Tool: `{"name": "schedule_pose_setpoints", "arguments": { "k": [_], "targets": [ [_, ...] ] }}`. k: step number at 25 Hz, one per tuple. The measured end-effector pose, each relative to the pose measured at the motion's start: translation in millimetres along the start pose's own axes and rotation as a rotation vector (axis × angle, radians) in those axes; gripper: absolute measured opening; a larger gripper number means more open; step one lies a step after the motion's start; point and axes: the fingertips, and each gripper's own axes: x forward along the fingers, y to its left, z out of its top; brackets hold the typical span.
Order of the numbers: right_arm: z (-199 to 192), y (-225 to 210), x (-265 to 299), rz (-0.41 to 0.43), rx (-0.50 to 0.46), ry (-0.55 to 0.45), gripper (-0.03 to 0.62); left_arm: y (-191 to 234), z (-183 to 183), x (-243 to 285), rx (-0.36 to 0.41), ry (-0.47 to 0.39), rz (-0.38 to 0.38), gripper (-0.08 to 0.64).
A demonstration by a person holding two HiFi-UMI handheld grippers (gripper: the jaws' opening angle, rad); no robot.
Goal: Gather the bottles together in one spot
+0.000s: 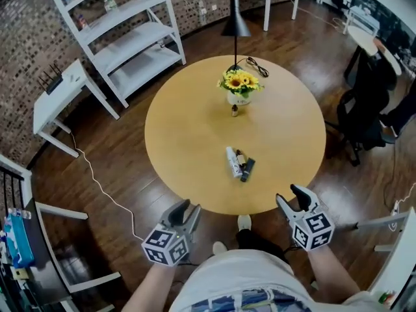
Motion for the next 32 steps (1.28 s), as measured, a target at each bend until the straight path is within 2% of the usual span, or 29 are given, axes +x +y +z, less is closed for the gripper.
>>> {"name": "schedule_pose_setpoints", "arguments": {
  "k": [5,8,16,24,32],
  "targets": [
    [-16.2,35.4,-32.5,-0.024,0.001,0.025,0.244,-12.1,-21.3,-29.7,-0.048,0.038,-0.052,0.117],
    [-27.8,47.7,-42.8,-0.027,0.001,0.044,0.244,-19.0,-30.5,-36.8,-0.051,0.059,-0.07,0.117],
    [-38.6,57.0,-34.0,-0.01,-0.016,0.079,0.244,-20.2,-33.8,-40.4,-0.06,0.041,-0.086,0.138],
    [-34.6,33.4,55.2,0.027,-0.062,0.126,0.244,1.6,-23.3,-19.4,-0.075,0.054,-0.038,0.137],
    [-55.2,-1.8,193.0,0.14,-0.113,0.252,0.244,29.5,2.0,17.3,-0.128,0.075,0.064,0.138]
  ]
}}
